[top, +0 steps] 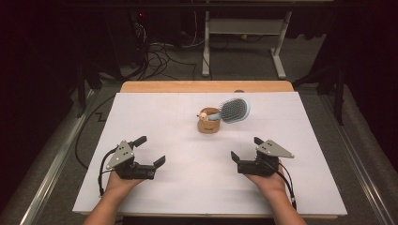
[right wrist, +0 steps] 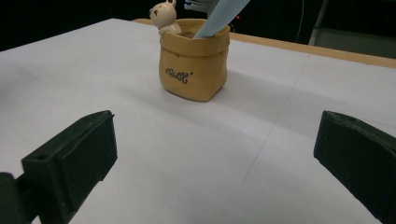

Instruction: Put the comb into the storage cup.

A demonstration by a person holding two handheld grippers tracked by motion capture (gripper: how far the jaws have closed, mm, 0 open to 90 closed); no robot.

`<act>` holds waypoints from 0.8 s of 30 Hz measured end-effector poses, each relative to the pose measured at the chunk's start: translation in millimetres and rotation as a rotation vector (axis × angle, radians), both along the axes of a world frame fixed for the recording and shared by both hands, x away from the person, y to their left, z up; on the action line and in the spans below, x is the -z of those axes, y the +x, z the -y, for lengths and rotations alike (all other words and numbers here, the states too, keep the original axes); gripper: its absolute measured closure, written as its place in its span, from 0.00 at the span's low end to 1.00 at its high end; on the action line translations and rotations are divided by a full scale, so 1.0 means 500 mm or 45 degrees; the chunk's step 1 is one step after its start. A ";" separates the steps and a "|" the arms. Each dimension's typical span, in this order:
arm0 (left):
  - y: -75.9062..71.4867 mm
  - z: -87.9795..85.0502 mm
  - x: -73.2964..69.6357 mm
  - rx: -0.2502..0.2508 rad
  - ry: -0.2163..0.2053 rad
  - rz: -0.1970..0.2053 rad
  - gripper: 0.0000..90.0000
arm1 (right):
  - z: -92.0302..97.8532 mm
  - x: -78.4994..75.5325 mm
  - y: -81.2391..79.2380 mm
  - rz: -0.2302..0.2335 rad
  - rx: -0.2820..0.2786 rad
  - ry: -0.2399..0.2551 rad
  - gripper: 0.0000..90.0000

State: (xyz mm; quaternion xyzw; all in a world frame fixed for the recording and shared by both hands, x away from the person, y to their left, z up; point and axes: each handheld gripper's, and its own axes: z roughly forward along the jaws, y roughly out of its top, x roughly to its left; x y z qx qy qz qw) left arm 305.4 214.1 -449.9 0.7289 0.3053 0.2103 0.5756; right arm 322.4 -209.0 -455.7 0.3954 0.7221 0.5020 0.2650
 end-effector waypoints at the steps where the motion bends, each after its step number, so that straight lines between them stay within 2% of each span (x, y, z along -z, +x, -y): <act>1: 0.000 0.000 0.000 0.000 0.000 0.000 0.00 | 0.000 0.000 0.000 0.000 0.000 0.000 0.00; 5: -0.002 -0.001 0.000 0.002 0.000 -0.002 0.00 | 0.026 0.004 -0.023 0.018 -0.009 0.017 0.00; 6: -0.002 -0.002 -0.001 0.003 0.000 -0.001 0.00 | 0.041 0.006 -0.036 0.032 0.002 0.031 0.00; 10: -0.003 -0.003 -0.001 0.005 0.006 0.001 0.00 | 0.064 0.004 -0.053 0.048 0.018 0.047 0.00; 12: -0.004 -0.003 0.000 0.003 0.007 -0.003 0.00 | 0.084 -0.001 -0.067 0.062 0.037 0.083 0.00; 16: -0.008 -0.006 0.001 0.000 0.009 -0.002 0.00 | 0.108 -0.002 -0.082 0.081 0.057 0.096 0.00; 20: -0.010 -0.004 0.003 -0.005 0.030 -0.002 0.01 | 0.131 0.001 -0.090 0.111 0.079 0.080 0.00; 24: -0.015 -0.003 0.003 -0.021 0.043 -0.008 0.01 | 0.145 0.004 -0.093 0.104 0.097 0.099 0.00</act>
